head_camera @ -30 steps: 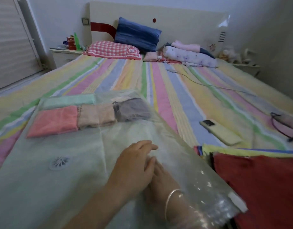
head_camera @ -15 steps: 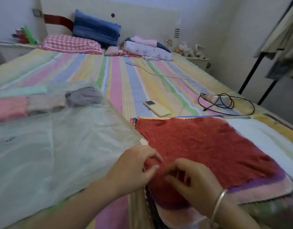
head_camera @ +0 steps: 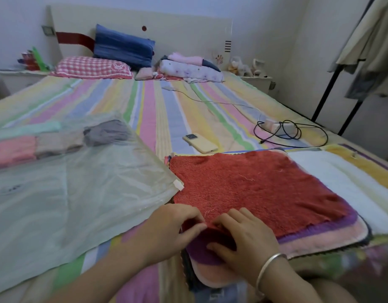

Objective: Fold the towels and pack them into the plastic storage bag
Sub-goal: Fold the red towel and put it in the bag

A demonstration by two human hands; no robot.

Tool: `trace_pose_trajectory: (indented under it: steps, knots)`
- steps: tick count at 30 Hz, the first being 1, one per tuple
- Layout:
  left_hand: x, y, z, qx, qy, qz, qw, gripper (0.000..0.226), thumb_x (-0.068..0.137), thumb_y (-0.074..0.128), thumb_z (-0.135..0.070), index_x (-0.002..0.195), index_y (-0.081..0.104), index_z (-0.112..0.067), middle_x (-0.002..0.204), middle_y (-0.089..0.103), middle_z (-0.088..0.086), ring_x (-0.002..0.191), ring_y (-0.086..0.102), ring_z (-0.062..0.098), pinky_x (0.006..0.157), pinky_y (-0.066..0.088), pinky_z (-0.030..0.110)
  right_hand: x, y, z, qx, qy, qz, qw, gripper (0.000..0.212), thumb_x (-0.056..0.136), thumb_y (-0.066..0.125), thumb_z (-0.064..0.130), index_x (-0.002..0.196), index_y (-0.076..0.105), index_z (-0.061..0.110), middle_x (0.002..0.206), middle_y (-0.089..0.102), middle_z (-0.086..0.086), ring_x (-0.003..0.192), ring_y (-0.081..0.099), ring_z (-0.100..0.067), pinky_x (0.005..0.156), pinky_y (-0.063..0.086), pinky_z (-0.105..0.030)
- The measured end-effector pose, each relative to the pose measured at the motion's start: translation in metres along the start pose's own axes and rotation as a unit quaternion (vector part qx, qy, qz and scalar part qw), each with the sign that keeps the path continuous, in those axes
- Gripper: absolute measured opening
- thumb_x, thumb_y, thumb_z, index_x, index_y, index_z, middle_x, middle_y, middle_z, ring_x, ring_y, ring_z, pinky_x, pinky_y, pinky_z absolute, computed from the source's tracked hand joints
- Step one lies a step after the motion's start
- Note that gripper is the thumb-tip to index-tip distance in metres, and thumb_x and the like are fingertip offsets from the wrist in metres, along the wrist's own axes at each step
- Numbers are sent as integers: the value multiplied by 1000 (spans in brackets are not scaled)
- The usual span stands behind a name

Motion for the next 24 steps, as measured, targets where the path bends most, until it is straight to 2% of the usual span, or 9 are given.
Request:
trace_pose_trajectory:
  steps: [4, 7, 10, 12, 16, 18, 20, 22, 24]
  knots:
    - [4, -2, -1, -24, -17, -25, 999, 28, 89, 48, -50, 85, 67, -28, 76, 65, -16, 71, 60, 1, 67, 50, 30, 4, 4, 3, -19, 16, -12, 1000, 26, 67, 48, 49, 80, 61, 30, 73, 55, 13, 66, 54, -15, 49, 47, -29]
    - [4, -1, -4, -31, -7, -41, 999, 24, 87, 55, -51, 87, 67, -30, 80, 66, -19, 77, 60, -1, 70, 50, 29, 3, 2, -9, -12, 34, -27, 999, 16, 68, 60, 40, 80, 64, 31, 75, 54, 12, 66, 53, -15, 51, 45, -28]
    - [5, 6, -6, 0, 13, -14, 1000, 31, 77, 62, -56, 99, 64, -34, 94, 64, -20, 88, 56, 0, 78, 48, 27, 2, -2, -14, -5, 34, -26, 999, 21, 64, 57, 38, 83, 64, 32, 77, 55, 13, 67, 54, -14, 52, 45, -27]
    - [6, 11, -4, 19, 13, 8, 1000, 37, 71, 62, -47, 106, 60, -35, 99, 61, -20, 92, 54, 0, 81, 47, 28, 5, -3, -6, -21, 24, -12, 999, 26, 59, 54, 43, 80, 63, 30, 75, 55, 11, 66, 54, -16, 51, 45, -28]
    - [4, 10, 4, -45, -12, 6, 999, 38, 67, 62, -30, 104, 55, -29, 97, 61, -19, 92, 58, 2, 79, 50, 31, 14, 7, 14, -29, 25, 18, 999, 33, 46, 78, 38, 69, 58, 26, 67, 54, 8, 61, 54, -16, 48, 42, -27]
    - [4, 7, 4, -74, -9, 15, 997, 46, 68, 68, -30, 111, 54, -29, 103, 61, -20, 98, 59, 3, 84, 50, 27, 17, 7, 12, -21, 52, 7, 998, 20, 62, 70, 41, 66, 56, 27, 64, 53, 12, 59, 54, -13, 46, 38, -24]
    - [9, 2, 4, -47, 5, 23, 999, 60, 66, 72, -36, 122, 52, -31, 113, 59, -22, 105, 57, 1, 90, 46, 21, 18, 2, -2, 57, 119, -24, 991, 24, 83, 46, 45, 71, 55, 25, 70, 55, 10, 65, 54, -14, 51, 39, -26]
    - [20, -1, 7, 8, 28, 9, 1000, 61, 66, 69, -36, 125, 53, -29, 115, 60, -20, 106, 57, 0, 90, 45, 21, 18, -3, -13, 154, 150, -32, 976, 33, 89, 32, 48, 79, 53, 24, 78, 55, 9, 73, 53, -14, 62, 42, -32]
    - [37, -7, 19, 49, 21, -28, 998, 56, 66, 65, -29, 122, 55, -28, 112, 64, -14, 103, 60, 6, 88, 48, 28, 16, -18, -17, 212, 152, -85, 962, 29, 91, 34, 46, 79, 51, 26, 76, 53, 10, 71, 51, -11, 63, 41, -31]
Point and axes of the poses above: each hand's wrist, its own x-axis towards the middle knuckle, its own y-axis out of the palm, z = x × y, the point moved 5 cm from there along x, towards the middle knuckle
